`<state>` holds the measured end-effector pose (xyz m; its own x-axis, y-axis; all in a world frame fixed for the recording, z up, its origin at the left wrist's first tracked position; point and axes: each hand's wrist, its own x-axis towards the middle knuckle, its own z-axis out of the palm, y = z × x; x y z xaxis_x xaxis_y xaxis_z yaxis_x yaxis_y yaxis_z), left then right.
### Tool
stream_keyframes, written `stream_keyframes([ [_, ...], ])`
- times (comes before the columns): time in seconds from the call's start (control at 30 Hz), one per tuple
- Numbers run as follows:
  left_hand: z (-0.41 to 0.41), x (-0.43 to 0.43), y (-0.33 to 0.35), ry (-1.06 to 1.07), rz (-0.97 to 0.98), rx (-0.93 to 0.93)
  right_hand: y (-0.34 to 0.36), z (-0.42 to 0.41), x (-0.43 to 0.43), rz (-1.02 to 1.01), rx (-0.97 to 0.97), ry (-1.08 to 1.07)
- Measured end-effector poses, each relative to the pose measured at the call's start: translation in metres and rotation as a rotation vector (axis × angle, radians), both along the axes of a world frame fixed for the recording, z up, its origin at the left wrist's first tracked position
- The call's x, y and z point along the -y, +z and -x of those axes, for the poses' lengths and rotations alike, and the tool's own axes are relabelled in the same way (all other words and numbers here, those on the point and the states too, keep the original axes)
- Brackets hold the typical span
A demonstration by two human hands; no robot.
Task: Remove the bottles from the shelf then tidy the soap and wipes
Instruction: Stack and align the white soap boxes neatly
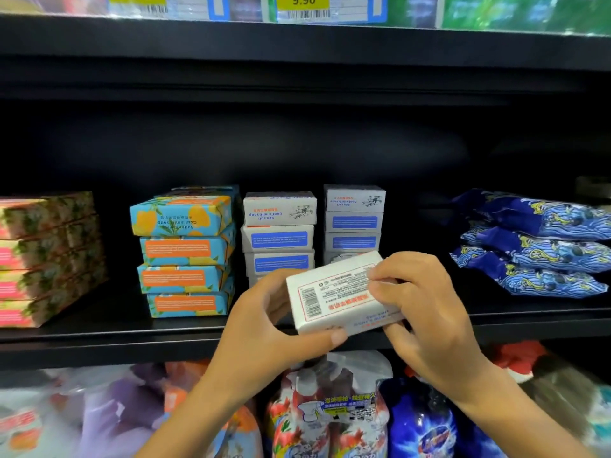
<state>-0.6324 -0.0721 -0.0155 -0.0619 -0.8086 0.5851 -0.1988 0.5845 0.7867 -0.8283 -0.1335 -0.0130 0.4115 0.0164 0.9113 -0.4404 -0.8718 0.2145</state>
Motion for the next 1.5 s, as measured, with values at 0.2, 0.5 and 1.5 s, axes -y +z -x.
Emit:
stream_keyframes([
  [0.2,-0.01,0.005,-0.004,0.161,0.163,0.138,0.007,0.004,-0.004,-0.763,-0.053,0.084],
  [0.5,-0.017,0.008,-0.009,0.187,0.185,0.233,0.019,-0.011,-0.011,-0.992,0.156,0.265],
  [1.5,-0.037,0.025,-0.033,0.746,0.405,0.738,-0.044,-0.003,0.022,-0.649,-0.144,-0.197],
])
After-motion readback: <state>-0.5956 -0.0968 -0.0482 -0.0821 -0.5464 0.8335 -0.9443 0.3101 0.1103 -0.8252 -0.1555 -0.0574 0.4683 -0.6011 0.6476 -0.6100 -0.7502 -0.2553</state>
